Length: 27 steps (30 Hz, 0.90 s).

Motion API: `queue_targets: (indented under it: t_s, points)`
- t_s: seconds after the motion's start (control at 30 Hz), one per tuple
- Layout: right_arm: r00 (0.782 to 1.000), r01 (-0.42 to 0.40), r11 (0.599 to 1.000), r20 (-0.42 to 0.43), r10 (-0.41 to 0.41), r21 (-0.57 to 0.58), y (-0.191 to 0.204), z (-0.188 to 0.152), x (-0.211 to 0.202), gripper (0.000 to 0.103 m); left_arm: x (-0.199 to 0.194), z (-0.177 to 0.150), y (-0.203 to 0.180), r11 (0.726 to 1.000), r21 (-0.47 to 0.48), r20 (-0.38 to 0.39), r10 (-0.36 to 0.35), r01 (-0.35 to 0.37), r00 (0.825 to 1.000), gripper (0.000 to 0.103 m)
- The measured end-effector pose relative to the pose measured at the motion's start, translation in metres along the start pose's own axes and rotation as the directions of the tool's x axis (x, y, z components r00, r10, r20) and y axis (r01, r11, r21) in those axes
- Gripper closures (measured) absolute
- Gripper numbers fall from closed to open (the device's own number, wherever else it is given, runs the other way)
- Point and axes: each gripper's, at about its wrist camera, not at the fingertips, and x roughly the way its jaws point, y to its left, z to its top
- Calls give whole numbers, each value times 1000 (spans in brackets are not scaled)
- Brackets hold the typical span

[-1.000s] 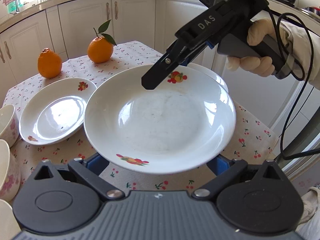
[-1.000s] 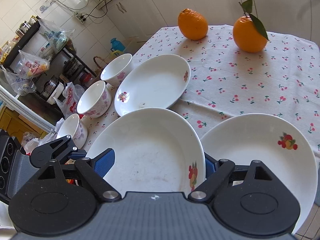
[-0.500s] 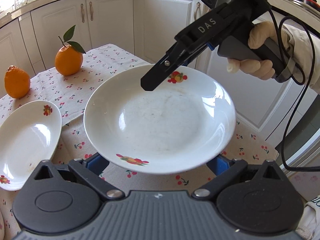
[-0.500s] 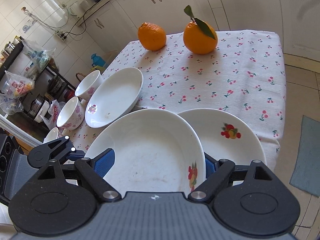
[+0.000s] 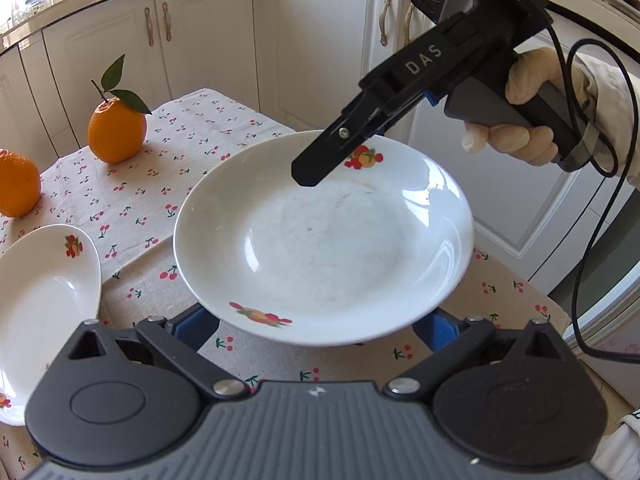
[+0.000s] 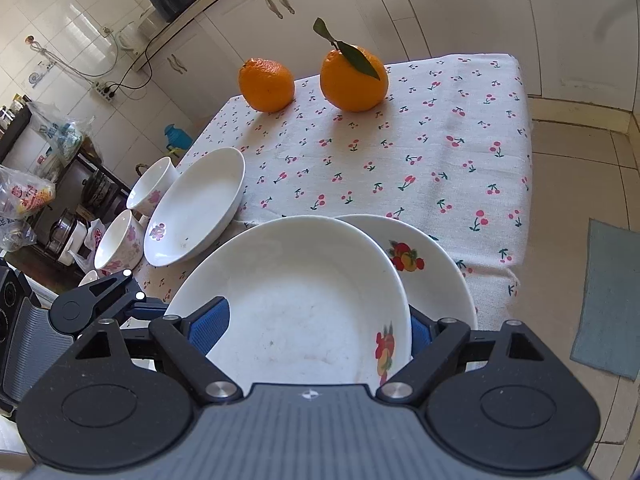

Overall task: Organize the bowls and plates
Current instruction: 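Lower the held plate onto the stained plate with the right gripper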

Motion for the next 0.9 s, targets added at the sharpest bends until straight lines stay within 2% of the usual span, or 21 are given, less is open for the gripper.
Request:
queue_targets:
  t_s: [0.47, 0.9]
  points:
    - [1000, 14, 999, 14, -14, 35, -11, -12, -8, 11, 12, 4, 3, 1000, 24, -6, 2, -2, 1000, 2]
    - [998, 62, 997, 9, -62, 41, -6, -23, -19, 11, 11, 3, 3, 1000, 25, 3, -11, 11, 1000, 2]
